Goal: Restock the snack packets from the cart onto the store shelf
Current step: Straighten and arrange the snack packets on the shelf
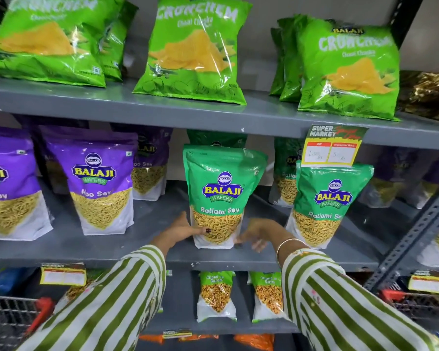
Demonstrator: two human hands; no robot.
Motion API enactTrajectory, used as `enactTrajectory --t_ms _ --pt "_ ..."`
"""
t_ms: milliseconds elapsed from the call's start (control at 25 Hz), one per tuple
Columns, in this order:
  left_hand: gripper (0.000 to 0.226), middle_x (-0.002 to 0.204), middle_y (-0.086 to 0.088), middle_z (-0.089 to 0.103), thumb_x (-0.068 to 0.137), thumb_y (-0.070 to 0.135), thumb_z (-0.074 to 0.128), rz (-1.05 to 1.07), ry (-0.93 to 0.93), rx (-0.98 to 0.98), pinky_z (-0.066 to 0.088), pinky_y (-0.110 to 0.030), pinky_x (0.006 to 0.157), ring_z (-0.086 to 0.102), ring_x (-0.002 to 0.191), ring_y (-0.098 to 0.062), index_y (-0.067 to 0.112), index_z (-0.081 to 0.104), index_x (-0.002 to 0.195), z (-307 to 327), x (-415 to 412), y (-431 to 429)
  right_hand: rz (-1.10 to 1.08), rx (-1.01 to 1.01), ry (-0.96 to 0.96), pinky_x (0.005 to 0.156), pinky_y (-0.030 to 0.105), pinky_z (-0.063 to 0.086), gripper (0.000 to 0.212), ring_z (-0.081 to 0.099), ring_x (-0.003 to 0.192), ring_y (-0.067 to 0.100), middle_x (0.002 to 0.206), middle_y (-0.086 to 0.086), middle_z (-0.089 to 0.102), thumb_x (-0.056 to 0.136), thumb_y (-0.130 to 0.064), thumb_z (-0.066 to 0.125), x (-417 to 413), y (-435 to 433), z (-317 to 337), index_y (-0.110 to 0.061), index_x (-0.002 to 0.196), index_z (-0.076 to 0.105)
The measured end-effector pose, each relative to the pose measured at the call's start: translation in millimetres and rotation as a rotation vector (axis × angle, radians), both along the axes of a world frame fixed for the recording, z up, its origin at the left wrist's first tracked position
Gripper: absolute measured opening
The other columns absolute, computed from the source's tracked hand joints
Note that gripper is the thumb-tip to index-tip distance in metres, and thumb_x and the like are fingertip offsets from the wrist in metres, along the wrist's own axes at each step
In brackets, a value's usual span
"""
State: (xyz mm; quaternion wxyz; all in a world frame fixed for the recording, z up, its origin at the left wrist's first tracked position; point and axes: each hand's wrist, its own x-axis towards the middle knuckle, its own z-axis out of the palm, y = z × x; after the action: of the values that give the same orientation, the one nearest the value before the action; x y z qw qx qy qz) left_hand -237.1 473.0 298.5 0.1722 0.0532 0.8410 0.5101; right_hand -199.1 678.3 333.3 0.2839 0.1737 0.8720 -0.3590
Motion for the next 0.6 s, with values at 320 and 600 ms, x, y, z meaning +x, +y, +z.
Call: enactTrajectory --t_ms 320,600 --pt "0.093 0.137 -0.028 0.036 0.064 0.035 0.079 0.795 0.147 -0.189 0.031 -0.046 0.106 0.03 0.131 -0.039 -0.01 0.031 0.13 -8 -1 -144 0.352 -0.209 0.095 0.069 0.026 0.046 0.031 0.056 0.078 0.01 0.09 0.0 0.052 0.085 -0.024 0.062 -36 -151 -9 -0.013 0.111 0.05" --pt "0.116 0.129 -0.019 0.057 0.026 0.042 0.09 0.538 0.101 0.179 0.043 -0.057 0.102 0.055 0.118 -0.033 0.009 0.042 0.127 -75 -93 -266 -0.02 -0.53 0.495 0.104 0.03 0.036 0.087 0.039 0.126 0.018 0.127 -0.002 0.039 0.068 -0.01 0.079 -111 -253 -44 -0.008 0.138 0.028"
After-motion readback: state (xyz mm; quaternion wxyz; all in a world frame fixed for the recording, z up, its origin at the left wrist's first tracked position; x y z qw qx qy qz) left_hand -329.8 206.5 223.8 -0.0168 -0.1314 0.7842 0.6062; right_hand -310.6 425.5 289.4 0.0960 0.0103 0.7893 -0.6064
